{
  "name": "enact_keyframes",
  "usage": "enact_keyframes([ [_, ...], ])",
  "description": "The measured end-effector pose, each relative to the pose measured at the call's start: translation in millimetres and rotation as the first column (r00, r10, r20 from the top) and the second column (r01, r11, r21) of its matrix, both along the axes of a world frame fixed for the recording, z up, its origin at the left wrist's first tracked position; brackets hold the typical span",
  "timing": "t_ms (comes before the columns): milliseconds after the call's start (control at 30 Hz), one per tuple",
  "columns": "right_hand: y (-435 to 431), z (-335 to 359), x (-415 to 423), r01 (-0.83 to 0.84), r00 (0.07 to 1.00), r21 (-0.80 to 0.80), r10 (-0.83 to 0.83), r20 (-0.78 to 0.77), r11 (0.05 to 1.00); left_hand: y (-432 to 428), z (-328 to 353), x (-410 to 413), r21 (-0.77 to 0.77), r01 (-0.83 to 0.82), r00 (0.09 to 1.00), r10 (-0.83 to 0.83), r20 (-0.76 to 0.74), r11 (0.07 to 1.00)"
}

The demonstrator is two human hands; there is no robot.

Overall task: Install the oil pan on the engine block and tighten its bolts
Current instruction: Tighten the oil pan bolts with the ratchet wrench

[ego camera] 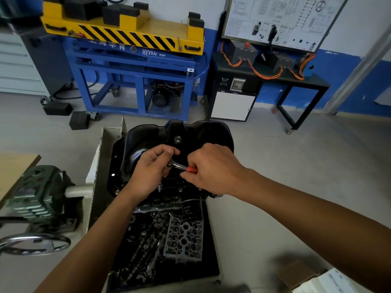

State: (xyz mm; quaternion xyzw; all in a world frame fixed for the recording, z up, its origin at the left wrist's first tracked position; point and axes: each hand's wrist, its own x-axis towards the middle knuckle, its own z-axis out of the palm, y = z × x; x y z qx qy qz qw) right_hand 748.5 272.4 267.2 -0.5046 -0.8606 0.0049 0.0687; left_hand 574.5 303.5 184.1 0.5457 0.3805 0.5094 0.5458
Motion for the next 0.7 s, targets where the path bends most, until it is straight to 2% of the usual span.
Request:
enact_keyframes([
  [200,-23,-3,-21,-0.061,0.994,-0.041,0.057,-0.096,0.997,-1,4,6,0.064,0.005,0.997,0.0,-0.075,0.998],
  [467,-16,-6,-10,-0.021,0.987,-0.127,0.001,-0.16,0.992,1,1,3,0.02,0.022,1.0,-0.021,-0.019,1.0],
  [633,-7,-2,4,-0.002,0.994,-0.12,-0.011,-0.108,0.993,5,-3,-2,-0.006,0.066,0.997,-0.066,-0.048,0.998],
  [700,0,0,8,0.023,0.998,-0.083,-0.029,-0.063,0.996,6,-5,-3,-0.009,0.122,0.992,-0.122,-0.015,0.992],
])
